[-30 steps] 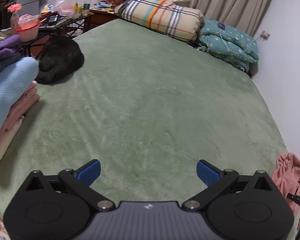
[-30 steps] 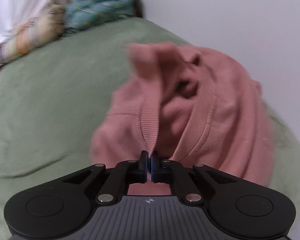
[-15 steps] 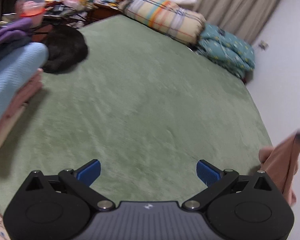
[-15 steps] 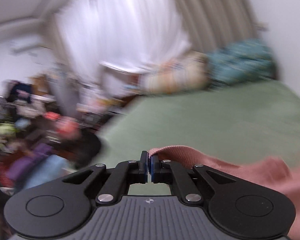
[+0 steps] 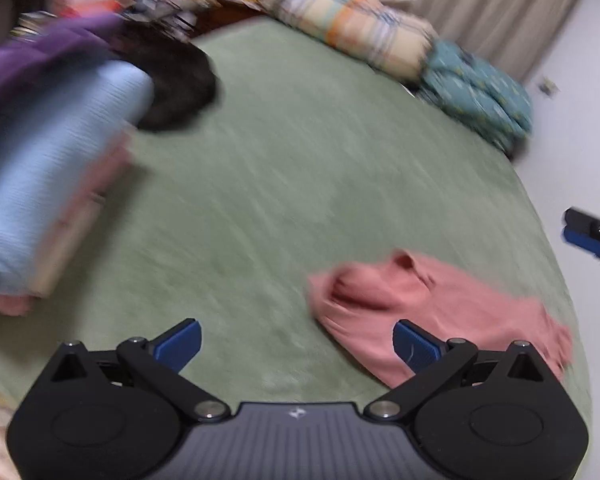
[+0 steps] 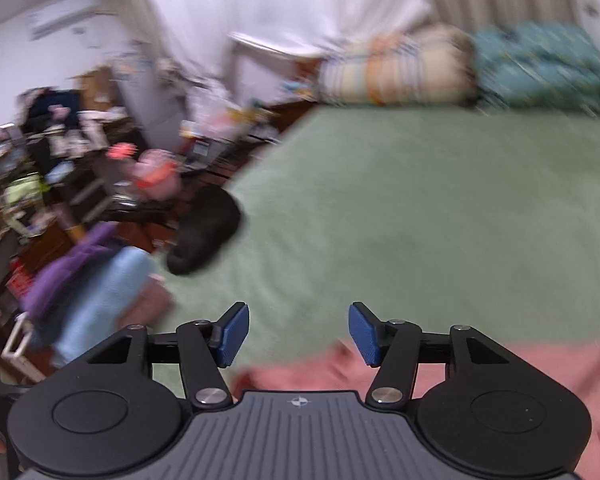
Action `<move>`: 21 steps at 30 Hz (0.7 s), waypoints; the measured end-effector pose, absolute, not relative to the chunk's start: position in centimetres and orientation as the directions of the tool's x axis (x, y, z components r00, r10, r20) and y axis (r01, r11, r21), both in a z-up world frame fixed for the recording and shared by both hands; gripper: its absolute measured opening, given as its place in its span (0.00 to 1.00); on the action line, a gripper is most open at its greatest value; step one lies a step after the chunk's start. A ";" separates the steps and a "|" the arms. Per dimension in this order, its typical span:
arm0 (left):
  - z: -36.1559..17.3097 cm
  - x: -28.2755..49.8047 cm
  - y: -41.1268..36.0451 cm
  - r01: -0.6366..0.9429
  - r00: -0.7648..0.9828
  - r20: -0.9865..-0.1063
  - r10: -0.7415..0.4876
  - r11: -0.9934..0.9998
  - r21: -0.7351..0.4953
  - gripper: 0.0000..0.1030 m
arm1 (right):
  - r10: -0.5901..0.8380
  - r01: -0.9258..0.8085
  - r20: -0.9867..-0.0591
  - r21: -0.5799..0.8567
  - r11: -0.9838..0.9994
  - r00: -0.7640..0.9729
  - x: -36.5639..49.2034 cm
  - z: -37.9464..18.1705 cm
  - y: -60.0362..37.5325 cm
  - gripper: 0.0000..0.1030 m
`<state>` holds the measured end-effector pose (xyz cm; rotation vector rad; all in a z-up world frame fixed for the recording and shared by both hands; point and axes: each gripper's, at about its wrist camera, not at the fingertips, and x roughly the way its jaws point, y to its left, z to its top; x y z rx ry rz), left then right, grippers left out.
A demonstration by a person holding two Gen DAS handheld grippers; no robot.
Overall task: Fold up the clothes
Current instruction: 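Drag the sweater onto the bed with the right gripper while the left gripper grasps the collar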
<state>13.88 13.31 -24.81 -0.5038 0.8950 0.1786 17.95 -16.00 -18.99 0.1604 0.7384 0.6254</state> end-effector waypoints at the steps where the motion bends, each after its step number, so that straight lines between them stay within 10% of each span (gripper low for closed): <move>1: -25.6 14.3 12.9 -0.360 0.614 -0.787 -0.064 0.865 -0.351 0.99 | 0.574 -0.451 -0.589 0.361 0.817 0.569 17.3 -19.9 -17.2 0.53; 10: -32.2 18.4 8.8 -0.413 0.562 -0.818 -0.122 0.815 -0.406 0.91 | 0.546 -0.338 -0.615 0.430 0.837 0.569 13.3 -23.5 -21.5 0.54; 12: -33.7 19.3 7.9 -0.426 0.550 -0.824 -0.136 0.803 -0.417 0.79 | 0.545 -0.321 -0.616 0.443 0.837 0.569 12.5 -24.0 -21.9 0.54; 14: -34.9 20.4 7.4 -0.429 0.541 -0.828 -0.151 0.797 -0.426 0.20 | 0.544 -0.304 -0.617 0.456 0.836 0.569 11.7 -24.5 -22.4 0.55; 21: -32.4 17.9 9.4 -0.283 0.580 -0.785 -0.217 0.850 -0.444 0.13 | 0.539 -0.245 -0.621 0.498 0.832 0.569 8.9 -26.1 -24.1 0.56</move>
